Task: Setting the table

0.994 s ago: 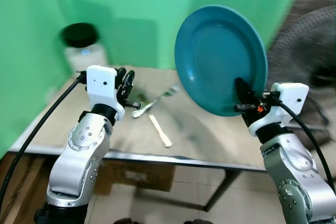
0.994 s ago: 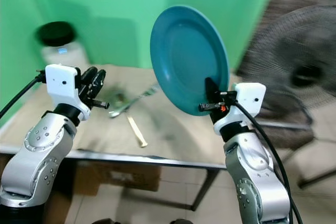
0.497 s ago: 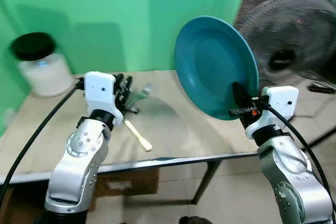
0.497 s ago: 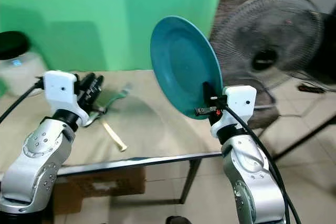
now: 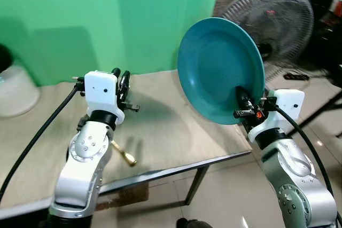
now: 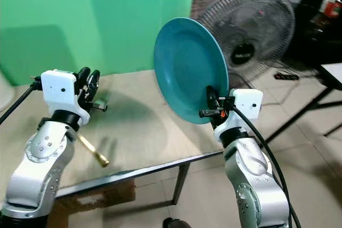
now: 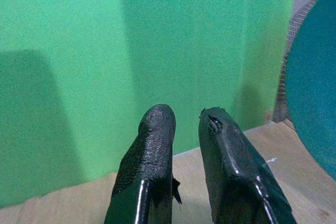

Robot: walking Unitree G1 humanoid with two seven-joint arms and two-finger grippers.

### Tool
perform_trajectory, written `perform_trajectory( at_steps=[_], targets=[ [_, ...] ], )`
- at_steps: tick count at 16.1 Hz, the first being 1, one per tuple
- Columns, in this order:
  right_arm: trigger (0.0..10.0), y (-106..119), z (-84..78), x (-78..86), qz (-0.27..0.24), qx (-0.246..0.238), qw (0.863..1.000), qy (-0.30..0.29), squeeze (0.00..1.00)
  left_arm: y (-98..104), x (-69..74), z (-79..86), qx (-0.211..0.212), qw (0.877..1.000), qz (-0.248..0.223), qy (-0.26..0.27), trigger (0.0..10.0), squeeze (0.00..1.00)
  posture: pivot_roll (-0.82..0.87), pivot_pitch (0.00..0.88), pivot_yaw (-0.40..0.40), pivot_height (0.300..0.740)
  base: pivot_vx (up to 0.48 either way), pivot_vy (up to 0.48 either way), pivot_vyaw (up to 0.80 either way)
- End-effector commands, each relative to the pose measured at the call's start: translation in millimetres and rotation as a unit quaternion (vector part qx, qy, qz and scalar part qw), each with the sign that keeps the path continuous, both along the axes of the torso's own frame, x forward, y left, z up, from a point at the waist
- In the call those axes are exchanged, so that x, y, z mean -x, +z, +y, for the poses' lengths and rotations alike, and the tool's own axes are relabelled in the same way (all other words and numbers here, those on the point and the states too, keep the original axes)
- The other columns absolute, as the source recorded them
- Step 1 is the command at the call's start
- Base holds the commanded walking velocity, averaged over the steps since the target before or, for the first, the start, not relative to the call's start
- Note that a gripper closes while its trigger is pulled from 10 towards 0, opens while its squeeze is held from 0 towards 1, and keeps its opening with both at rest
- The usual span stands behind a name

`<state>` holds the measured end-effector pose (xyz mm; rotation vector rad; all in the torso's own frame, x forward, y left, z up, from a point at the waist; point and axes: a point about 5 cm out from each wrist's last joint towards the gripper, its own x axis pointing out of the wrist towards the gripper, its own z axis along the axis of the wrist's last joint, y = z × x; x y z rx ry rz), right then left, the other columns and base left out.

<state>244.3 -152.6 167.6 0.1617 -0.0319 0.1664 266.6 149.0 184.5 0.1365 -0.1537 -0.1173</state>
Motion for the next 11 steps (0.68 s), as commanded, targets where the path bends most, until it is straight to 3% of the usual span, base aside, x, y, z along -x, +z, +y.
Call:
perform_trajectory(
  at_steps=[1, 4, 7, 9, 11],
  targets=[
    [10.0, 10.1, -3.1, 0.1, -0.026, 0.001, 1.0, -0.006, 0.0, -0.6, 0.1, -2.7, 0.004, 1.0, 0.01, -0.019, 10.0, 0.0, 0.06, 0.0, -0.033, 0.74, 0.0, 0.0, -0.8],
    [10.0, 9.2, -3.6, 0.2, -0.041, 0.034, 0.998, -0.035, 0.0, 0.1, 0.5, 1.8, -0.005, 1.0, 0.008, -0.028, 10.0, 0.0, 0.06, 0.0, -0.019, 0.74, 0.0, 0.0, -0.79],
    [10.0, 7.1, -4.6, 1.6, -0.037, 0.015, 0.999, -0.036, 0.0, 0.5, -0.2, -6.2, -0.007, 0.997, 0.015, -0.069, 10.0, 0.0, 0.05, 0.0, 0.007, 0.74, 0.0, 0.0, -0.74],
    [10.0, 7.1, -4.9, 2.5, -0.04, 0.031, 0.998, -0.037, 0.0, 1.3, -2.3, -6.9, -0.007, 0.997, 0.01, -0.07, 10.0, 0.0, 0.04, 0.0, 0.014, 0.74, 0.0, 0.0, -0.75],
    [10.0, 5.7, -4.2, 4.7, -0.035, 0.018, 0.999, -0.031, 0.0, 1.9, -3.4, -8.6, -0.006, 0.997, 0.005, -0.073, 10.0, 0.0, 0.04, 0.0, 0.015, 0.74, 0.0, 0.0, -0.78]
  ],
)
